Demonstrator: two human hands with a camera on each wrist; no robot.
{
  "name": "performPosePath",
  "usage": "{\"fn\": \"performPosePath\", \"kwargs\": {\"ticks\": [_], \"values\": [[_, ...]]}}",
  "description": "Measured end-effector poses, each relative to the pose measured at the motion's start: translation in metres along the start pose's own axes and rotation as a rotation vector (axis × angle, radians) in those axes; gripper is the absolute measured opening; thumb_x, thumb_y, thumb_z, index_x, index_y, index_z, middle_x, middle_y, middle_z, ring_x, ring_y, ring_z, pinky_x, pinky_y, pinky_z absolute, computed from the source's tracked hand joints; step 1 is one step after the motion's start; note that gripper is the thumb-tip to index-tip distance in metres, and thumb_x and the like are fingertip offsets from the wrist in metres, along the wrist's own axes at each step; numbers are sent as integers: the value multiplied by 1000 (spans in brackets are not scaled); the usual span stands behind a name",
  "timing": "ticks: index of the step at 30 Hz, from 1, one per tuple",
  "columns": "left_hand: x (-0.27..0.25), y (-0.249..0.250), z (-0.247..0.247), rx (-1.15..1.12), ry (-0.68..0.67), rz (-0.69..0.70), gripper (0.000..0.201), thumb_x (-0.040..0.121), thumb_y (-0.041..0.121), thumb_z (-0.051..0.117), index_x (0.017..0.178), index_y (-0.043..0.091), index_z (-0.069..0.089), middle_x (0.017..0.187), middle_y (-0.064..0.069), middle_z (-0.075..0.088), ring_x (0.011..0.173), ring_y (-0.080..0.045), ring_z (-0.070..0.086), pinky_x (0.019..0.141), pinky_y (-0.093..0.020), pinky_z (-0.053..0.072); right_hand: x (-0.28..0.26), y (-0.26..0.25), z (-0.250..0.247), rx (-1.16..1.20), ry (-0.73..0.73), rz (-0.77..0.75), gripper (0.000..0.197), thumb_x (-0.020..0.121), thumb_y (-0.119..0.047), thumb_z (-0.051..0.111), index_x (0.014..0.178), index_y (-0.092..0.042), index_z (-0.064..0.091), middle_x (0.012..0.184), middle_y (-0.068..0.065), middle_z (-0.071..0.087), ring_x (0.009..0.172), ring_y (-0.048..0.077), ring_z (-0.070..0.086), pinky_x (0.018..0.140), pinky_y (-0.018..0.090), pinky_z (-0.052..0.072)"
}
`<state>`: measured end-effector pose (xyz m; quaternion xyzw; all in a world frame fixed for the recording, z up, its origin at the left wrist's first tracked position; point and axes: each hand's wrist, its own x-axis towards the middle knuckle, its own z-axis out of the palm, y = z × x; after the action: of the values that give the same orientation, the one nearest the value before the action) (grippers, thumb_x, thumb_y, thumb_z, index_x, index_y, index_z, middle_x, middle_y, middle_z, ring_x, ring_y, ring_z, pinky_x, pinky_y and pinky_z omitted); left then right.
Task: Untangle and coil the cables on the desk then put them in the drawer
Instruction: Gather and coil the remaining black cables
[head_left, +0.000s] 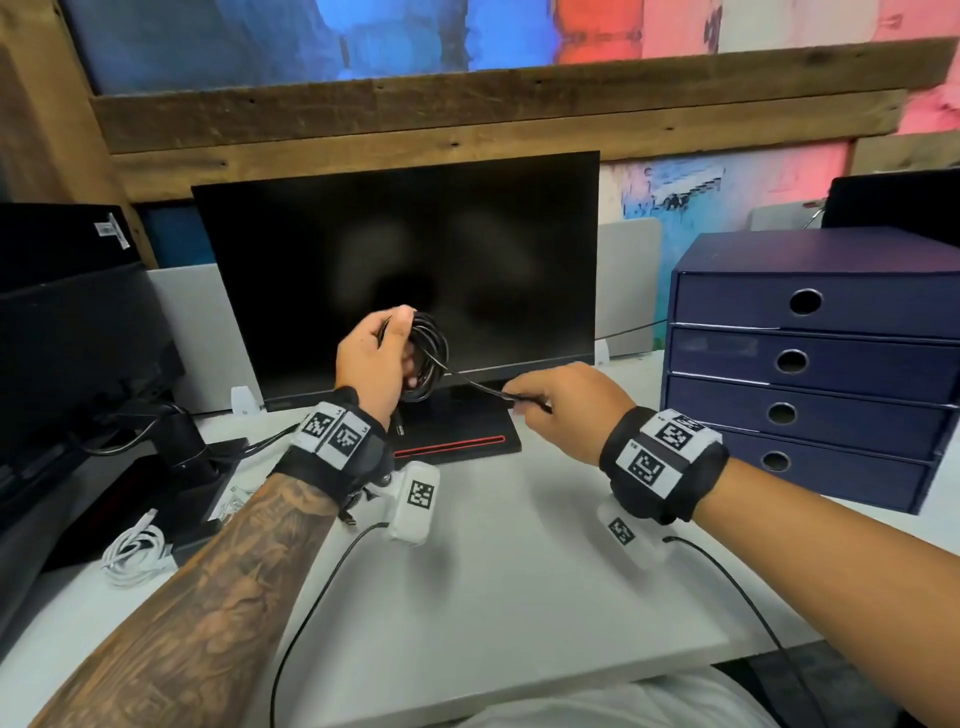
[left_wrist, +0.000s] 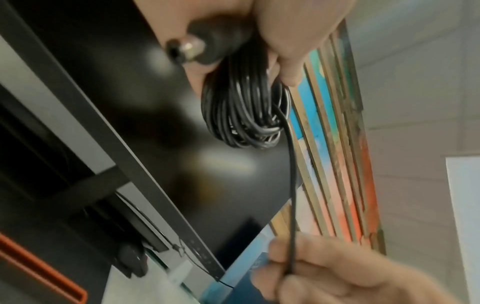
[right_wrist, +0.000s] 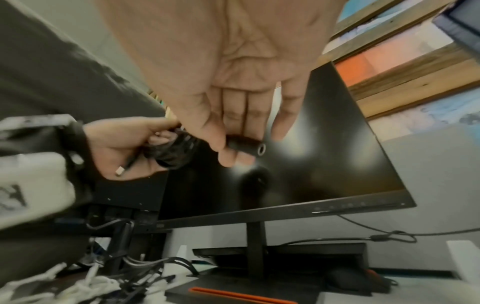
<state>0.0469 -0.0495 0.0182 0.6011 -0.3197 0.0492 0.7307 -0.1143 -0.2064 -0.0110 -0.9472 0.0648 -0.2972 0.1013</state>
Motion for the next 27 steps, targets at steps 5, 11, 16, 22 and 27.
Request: {"fn": "performPosePath", "kwargs": {"ticks": [5, 11, 16, 22, 27], "values": [[-19, 8, 23, -255, -243, -145, 31, 104, 32, 48, 78, 16, 47, 57, 6, 34, 45, -5, 30, 41, -19, 33, 5, 18, 6, 321, 189, 104, 19, 93, -13, 68, 108, -20, 77, 102, -7, 68, 92, 6, 64, 84, 18, 48], [-35, 9, 37, -272, -406, -137, 31, 104, 33, 46, 93, 9, 61, 59, 5, 37, 48, -6, 30, 54, -22, 27, 8, 2, 8, 1362, 104, 375, 23, 97, 0, 58, 116, -8, 69, 103, 11, 74, 99, 20, 72, 84, 29, 57], [-40, 12, 38, -139, -412, -79, 44, 105, 32, 46, 108, -11, 57, 59, 6, 41, 49, -7, 33, 56, -26, 31, 4, -5, 6, 1547, 14, 428, 16, 101, -1, 49, 105, -8, 62, 101, 13, 70, 95, 24, 70, 84, 33, 60], [-48, 20, 41, -36, -382, 38, 32, 103, 27, 50, 105, 0, 67, 59, 2, 46, 49, -9, 39, 55, -25, 41, 2, -15, 4, 1477, -44, 381, 21, 98, -9, 50, 114, -4, 63, 106, 15, 69, 103, 27, 67, 105, 46, 49], [-44, 17, 38, -8, -299, 59, 29, 103, 26, 51, 106, 3, 68, 60, 5, 55, 56, -8, 53, 61, -30, 53, -3, -16, 3, 1475, -97, 335, 29, 98, -11, 40, 116, -4, 62, 117, 19, 68, 116, 28, 64, 110, 43, 43]]}}
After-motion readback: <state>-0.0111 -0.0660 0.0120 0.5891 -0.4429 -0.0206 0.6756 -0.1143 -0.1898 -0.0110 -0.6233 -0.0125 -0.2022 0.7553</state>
